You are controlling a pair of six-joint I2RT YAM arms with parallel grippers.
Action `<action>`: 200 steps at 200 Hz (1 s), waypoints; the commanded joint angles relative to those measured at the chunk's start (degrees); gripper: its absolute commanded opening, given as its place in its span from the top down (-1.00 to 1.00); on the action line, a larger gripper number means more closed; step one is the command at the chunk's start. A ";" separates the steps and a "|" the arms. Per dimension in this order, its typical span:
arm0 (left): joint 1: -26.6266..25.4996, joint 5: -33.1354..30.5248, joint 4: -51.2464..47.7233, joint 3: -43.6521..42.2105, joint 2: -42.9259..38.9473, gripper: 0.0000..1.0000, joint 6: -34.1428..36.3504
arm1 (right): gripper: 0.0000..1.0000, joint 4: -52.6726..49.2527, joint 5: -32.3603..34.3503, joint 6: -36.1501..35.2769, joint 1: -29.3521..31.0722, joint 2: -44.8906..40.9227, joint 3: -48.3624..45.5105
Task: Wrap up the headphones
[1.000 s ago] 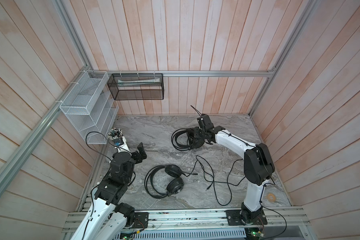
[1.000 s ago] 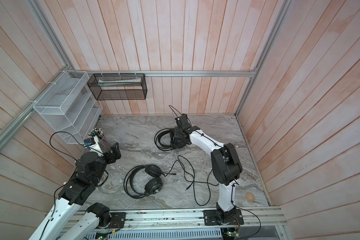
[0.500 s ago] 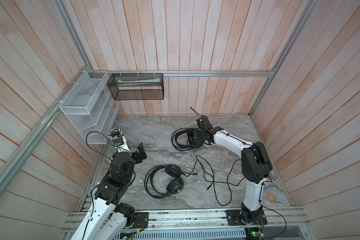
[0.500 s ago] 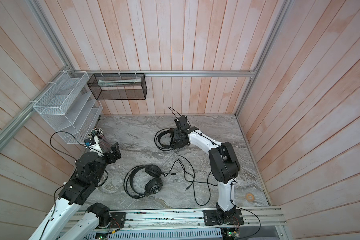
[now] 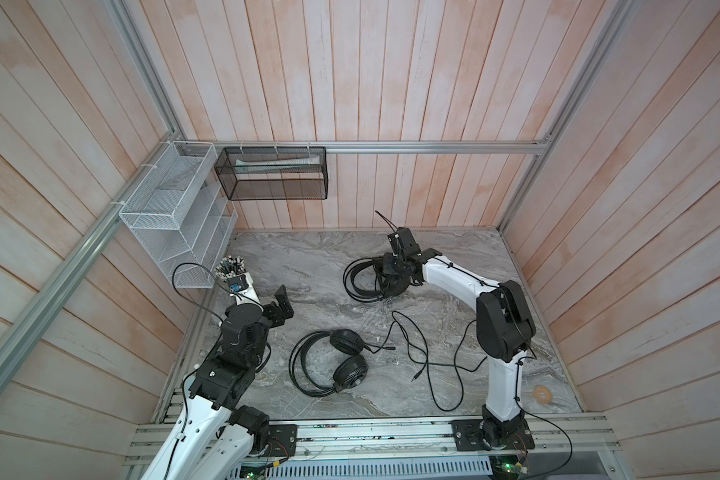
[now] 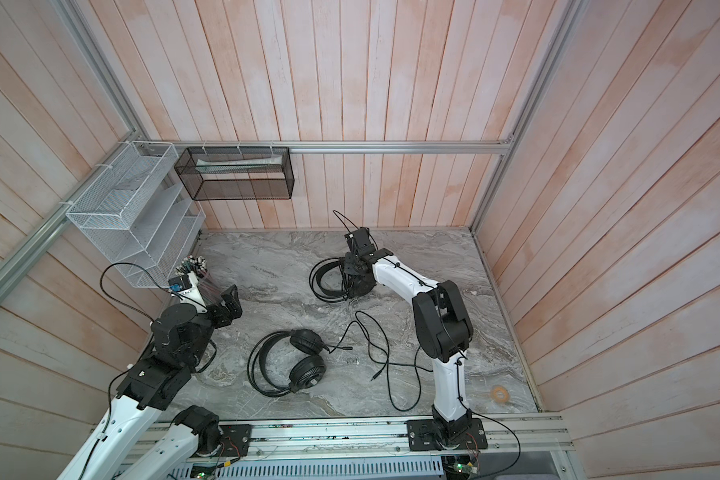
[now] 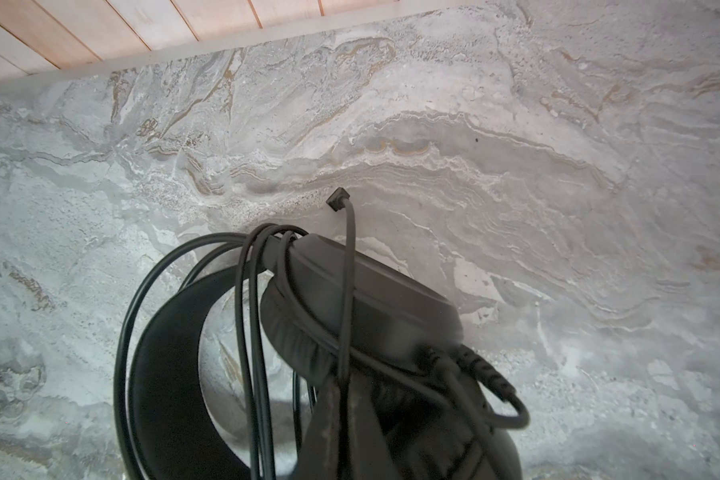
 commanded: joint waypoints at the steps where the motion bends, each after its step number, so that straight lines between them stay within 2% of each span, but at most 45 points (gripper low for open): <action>1: -0.39 -0.37 0.40 -0.83 -0.01 -0.97 0.91 | 0.93 -2.69 1.58 -1.54 0.86 2.14 3.31; 84: -0.34 0.06 0.61 -0.86 0.14 -0.97 1.14 | 0.97 -7.23 8.52 -7.83 5.03 7.57 13.19; 111: -0.34 0.37 0.62 -0.88 0.47 -0.97 1.23 | 0.95 -8.16 13.52 -11.85 8.14 9.39 15.82; 171: -0.34 0.94 0.72 -0.97 0.57 -0.97 1.33 | 0.93 -10.11 14.04 -10.73 7.51 12.49 15.85; 200: -0.35 1.12 0.19 -0.67 1.27 -0.97 1.26 | 0.85 -10.25 13.80 -10.64 6.69 12.66 16.04</action>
